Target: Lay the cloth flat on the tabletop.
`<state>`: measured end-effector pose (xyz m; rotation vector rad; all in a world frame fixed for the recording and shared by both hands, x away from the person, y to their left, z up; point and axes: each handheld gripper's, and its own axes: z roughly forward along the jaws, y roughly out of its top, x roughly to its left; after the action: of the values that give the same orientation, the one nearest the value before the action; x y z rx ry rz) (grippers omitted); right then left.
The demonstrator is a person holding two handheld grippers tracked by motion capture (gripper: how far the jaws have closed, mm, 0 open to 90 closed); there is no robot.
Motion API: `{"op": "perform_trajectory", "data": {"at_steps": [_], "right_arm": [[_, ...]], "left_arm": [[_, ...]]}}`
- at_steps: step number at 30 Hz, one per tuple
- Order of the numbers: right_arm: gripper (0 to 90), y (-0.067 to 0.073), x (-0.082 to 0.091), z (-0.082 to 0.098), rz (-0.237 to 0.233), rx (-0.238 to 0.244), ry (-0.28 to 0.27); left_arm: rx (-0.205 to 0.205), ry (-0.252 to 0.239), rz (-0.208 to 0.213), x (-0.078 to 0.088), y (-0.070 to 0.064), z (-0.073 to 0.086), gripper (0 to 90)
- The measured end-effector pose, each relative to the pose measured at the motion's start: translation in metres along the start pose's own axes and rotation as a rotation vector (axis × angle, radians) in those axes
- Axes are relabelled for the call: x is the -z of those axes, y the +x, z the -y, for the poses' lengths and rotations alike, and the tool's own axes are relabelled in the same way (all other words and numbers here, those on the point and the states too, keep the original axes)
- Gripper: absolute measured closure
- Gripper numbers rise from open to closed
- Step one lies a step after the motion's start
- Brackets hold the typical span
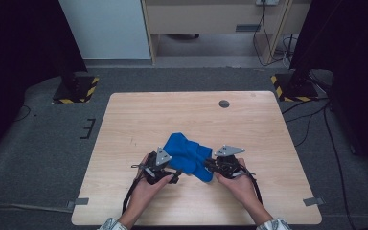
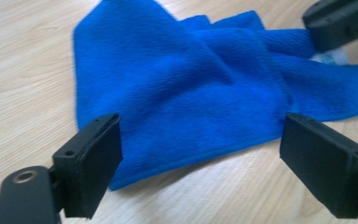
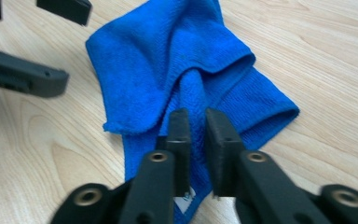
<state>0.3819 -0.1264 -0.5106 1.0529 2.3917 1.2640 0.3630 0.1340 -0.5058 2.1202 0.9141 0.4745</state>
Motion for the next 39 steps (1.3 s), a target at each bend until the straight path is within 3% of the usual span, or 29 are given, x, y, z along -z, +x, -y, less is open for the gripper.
{"op": "perform_trajectory", "data": {"at_steps": [6, 14, 20, 23, 29, 32, 34, 39], "right_arm": [[87.1, 0.002, -0.001, -0.001, -0.015, 0.011, -0.007], [87.9, 0.005, 0.001, -0.003, -0.025, 0.024, -0.022], [87.9, 0.006, 0.002, -0.004, -0.033, 0.03, -0.032], [88.0, 0.006, 0.002, -0.004, -0.036, 0.031, -0.032], [88.0, 0.006, 0.003, -0.005, -0.035, 0.031, -0.036], [88.0, 0.006, 0.003, -0.005, -0.035, 0.03, -0.036], [88.0, 0.006, 0.003, -0.005, -0.036, 0.031, -0.033], [87.9, 0.004, 0.003, -0.004, -0.027, 0.035, -0.02]], "left_arm": [[-0.002, -0.002, 0.046, -0.007, -0.007, -0.001, 16.3], [-0.076, 0.02, 0.095, -0.023, -0.024, -0.005, 25.5], [-0.111, 0.048, 0.083, -0.032, -0.031, -0.005, 32.2], [-0.1, 0.048, 0.078, -0.036, -0.03, -0.004, 40.9], [-0.13, 0.046, 0.074, -0.037, -0.028, -0.004, 63.8], [-0.144, 0.041, 0.1, -0.036, -0.027, -0.005, 77.7], [-0.136, 0.035, 0.123, -0.034, -0.024, -0.005, 85.6], [-0.045, -0.045, 0.104, -0.017, -0.007, -0.01, 87.2]]}}
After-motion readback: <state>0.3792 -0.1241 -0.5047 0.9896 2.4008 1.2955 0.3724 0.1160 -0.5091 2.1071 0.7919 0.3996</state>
